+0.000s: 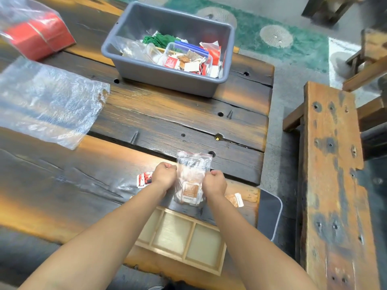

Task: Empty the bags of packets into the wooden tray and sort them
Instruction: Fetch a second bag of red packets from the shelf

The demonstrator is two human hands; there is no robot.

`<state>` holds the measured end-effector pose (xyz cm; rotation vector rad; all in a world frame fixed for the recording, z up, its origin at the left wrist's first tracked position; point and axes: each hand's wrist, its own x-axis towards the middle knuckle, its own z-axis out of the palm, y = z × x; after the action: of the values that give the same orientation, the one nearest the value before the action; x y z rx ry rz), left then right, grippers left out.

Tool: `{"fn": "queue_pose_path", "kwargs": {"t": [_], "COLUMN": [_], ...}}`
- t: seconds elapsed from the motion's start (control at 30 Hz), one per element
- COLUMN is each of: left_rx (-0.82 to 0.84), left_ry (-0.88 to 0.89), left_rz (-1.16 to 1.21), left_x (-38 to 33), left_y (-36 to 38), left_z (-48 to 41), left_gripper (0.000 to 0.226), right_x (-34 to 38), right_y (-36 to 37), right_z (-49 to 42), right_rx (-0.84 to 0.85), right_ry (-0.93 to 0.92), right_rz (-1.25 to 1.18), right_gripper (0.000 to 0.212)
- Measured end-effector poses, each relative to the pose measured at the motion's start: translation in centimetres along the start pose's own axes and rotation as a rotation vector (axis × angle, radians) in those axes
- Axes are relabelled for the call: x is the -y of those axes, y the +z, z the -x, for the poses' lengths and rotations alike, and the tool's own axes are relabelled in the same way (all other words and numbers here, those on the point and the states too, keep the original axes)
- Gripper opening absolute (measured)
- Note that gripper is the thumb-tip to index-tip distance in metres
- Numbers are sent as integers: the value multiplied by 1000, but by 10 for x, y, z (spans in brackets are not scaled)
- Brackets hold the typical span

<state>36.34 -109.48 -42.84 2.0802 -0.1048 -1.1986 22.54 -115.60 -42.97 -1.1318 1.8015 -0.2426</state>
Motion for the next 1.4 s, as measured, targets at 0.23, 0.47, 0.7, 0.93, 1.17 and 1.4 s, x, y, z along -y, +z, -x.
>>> {"fn": "queue_pose_path", "kwargs": {"t": [0.23,0.47,0.7,0.93,1.17,1.4], "left_rx": [-29,-167,-313,-499,-696,-843], "left_ry": [52,57,-11,-189,-485,-778], "left_rz": [-55,-176,-295,-383,-222,8], "left_x": [4,31,94,185,271,353], "left_y": [-51,-135,-224,-293,-314,-285], "left_z": [24,63,115,192,291,389], "left_gripper": [10,17,14,27,41,43], "right_x": [22,48,60,48,-16,-111], "right_y": [13,56,122,196,236,234], "right_z": [49,113,184,288,408,507], "right_rx": [140,388,585,800,1015,1275], "right_ry": [-227,-515,-827,-1276,-1721,-2015], "right_rz": [207,535,981,1393,1627,1829], "right_gripper": [27,24,30,35,37,37]}}
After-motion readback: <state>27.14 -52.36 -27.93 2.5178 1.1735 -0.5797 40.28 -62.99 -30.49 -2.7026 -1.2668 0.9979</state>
